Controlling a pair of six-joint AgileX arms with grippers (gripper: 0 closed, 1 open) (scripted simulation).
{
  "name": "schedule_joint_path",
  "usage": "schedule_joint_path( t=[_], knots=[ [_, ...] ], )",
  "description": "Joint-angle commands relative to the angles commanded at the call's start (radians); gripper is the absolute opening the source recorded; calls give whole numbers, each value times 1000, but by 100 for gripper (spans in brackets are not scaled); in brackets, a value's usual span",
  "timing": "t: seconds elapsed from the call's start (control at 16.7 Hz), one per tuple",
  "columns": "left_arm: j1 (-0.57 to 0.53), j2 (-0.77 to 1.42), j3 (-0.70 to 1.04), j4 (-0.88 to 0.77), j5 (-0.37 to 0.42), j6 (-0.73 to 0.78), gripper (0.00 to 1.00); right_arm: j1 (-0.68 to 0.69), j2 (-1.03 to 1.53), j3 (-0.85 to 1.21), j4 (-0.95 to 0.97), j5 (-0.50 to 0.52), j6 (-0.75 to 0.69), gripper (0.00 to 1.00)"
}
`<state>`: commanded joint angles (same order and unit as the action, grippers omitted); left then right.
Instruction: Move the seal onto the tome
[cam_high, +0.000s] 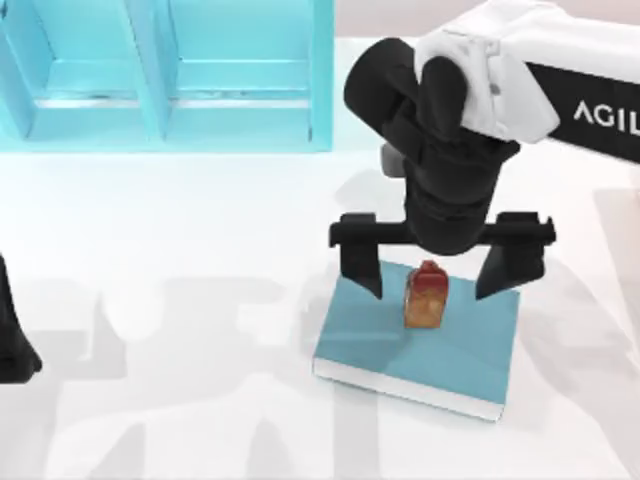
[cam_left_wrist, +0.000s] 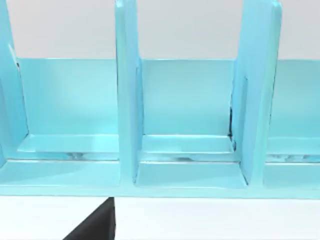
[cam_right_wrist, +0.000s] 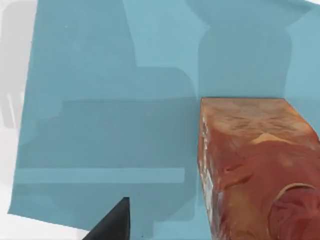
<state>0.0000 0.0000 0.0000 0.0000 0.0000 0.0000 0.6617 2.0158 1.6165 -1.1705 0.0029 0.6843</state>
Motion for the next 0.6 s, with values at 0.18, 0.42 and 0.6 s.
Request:
schedule_joint_path(
  t=[0.18, 0.42, 0.6],
  knots=[
    [0, 0, 0, 0, 0, 0, 100, 0, 0, 0, 0, 0, 0, 100],
    [0, 0, 0, 0, 0, 0, 100, -1, 1, 12, -14, 0, 1, 100],
    [0, 0, 0, 0, 0, 0, 100, -1, -2, 45, -51, -1, 0, 100]
  ],
)
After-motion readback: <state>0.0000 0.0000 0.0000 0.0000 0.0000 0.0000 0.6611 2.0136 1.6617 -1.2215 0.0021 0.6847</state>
